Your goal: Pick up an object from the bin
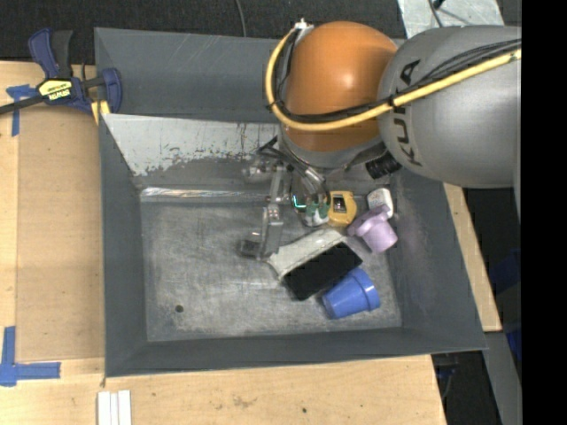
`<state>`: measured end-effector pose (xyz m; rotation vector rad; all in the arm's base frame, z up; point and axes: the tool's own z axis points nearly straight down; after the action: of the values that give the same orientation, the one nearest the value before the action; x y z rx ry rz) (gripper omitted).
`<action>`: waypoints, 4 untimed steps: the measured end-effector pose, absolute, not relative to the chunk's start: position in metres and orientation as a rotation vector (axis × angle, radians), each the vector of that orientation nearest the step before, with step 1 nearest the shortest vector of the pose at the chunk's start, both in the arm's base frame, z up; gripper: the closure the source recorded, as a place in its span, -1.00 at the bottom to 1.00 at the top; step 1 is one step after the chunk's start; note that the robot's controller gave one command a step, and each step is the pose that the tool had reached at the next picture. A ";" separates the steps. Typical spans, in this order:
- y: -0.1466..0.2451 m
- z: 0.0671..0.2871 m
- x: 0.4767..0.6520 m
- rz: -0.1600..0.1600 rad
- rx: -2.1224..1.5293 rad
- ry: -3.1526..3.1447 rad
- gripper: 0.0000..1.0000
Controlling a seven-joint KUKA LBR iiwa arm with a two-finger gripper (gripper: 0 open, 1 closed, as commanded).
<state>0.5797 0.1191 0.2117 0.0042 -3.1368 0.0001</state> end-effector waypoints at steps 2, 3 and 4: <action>0.103 0.168 0.578 -0.004 0.001 -3.151 -1.00; 0.069 0.075 0.567 -0.003 0.287 -3.148 1.00; 0.069 0.075 0.567 -0.003 0.287 -3.148 1.00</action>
Offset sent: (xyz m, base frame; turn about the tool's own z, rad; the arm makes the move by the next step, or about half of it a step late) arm -0.0129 -0.0485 -0.1417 0.0058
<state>0.5666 0.0686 0.0748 0.2866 -3.1481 -0.0034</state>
